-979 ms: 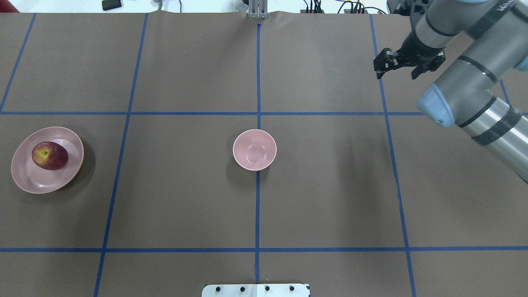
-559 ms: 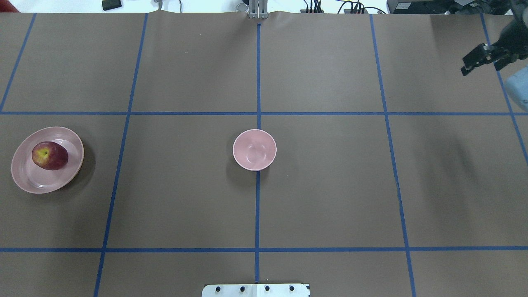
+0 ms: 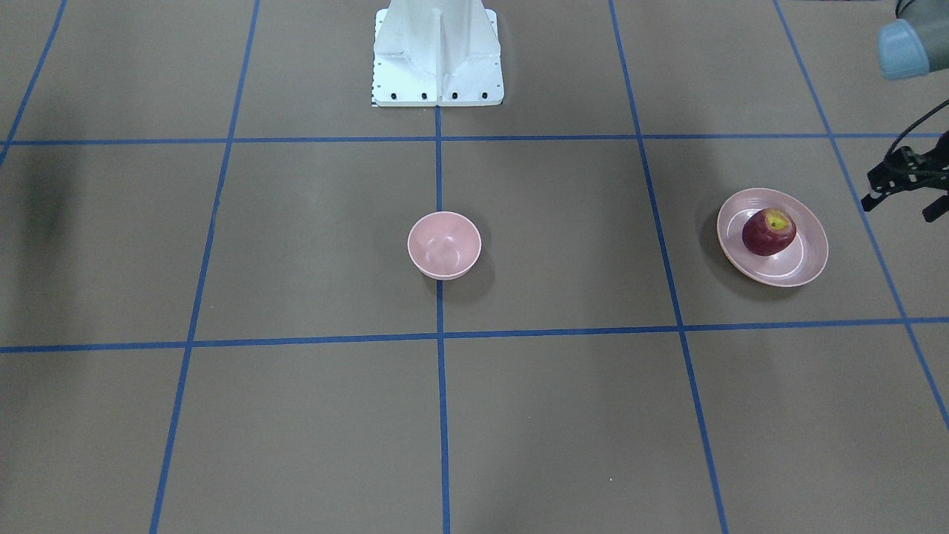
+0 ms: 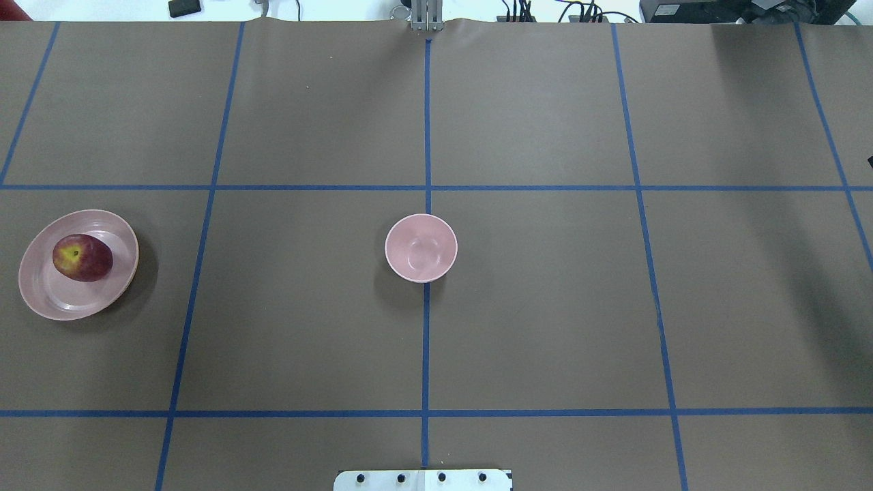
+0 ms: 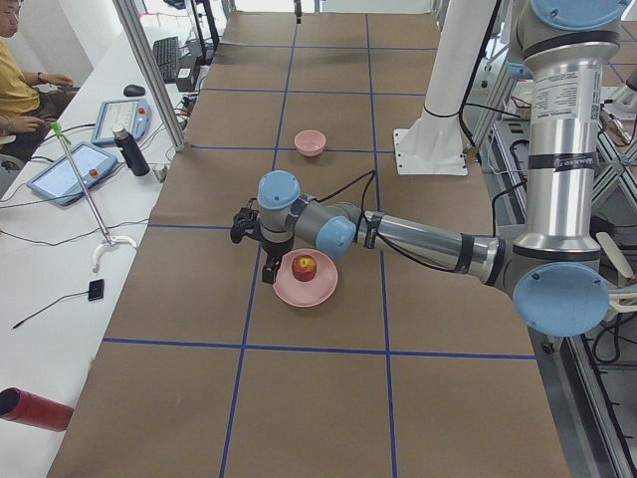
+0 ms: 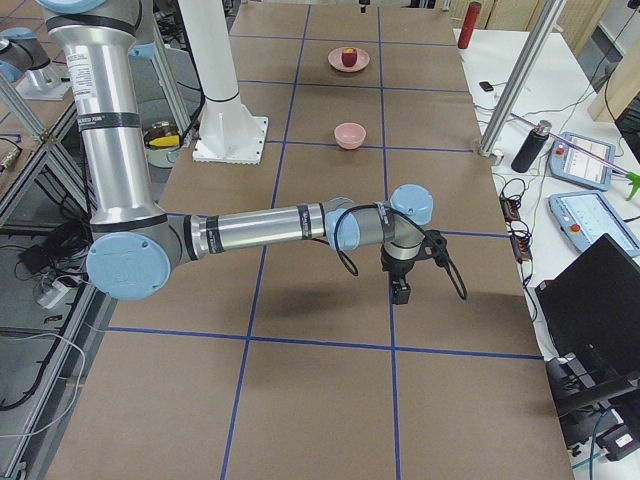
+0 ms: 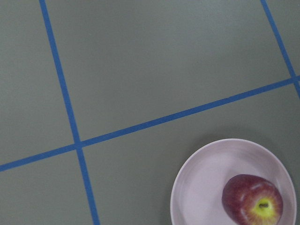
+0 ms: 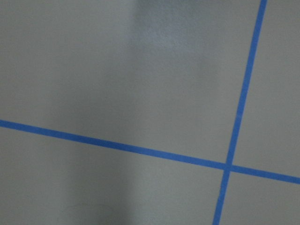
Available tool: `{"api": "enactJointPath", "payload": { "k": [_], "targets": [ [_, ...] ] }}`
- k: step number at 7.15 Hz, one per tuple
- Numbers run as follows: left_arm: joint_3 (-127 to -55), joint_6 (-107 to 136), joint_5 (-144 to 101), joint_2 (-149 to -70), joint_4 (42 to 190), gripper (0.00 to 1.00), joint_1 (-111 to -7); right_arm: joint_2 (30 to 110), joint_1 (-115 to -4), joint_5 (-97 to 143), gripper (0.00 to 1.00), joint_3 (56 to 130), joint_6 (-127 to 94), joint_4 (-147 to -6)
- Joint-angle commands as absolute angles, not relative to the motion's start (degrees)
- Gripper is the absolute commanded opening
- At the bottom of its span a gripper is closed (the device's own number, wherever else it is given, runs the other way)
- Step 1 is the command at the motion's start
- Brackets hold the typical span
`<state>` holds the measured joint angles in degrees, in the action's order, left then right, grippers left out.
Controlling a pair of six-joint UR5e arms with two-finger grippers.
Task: Move apple from plate to bowl
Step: 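Move the left gripper down over the red apple on the pink plate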
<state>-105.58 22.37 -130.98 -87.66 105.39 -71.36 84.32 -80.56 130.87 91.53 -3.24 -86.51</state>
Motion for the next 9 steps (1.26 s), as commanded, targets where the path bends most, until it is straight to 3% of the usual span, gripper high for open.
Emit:
{"api": "enactJointPath", "payload": {
  "k": [1, 3, 5, 9],
  "targets": [
    [-109.24, 33.7, -127.28, -87.63, 106.43, 0.99, -62.09, 84.99, -80.77, 130.87, 1.0, 91.49, -3.16, -86.31],
    [-109.16, 41.81, -120.53, -86.41, 113.88, 0.99, -53.21, 85.17, -80.86, 130.87, 1.0, 91.32, -3.16, -86.31],
    [-108.55, 35.9, -120.23, -83.86, 114.35, 0.99, -53.17, 85.25, -80.77, 130.87, 1.0, 91.41, -3.34, -86.31],
    [-101.35, 35.95, -120.23, -86.3, 118.64, 0.99, -53.17, 85.34, -80.77, 130.87, 1.0, 91.41, -3.34, -86.31]
  ]
}}
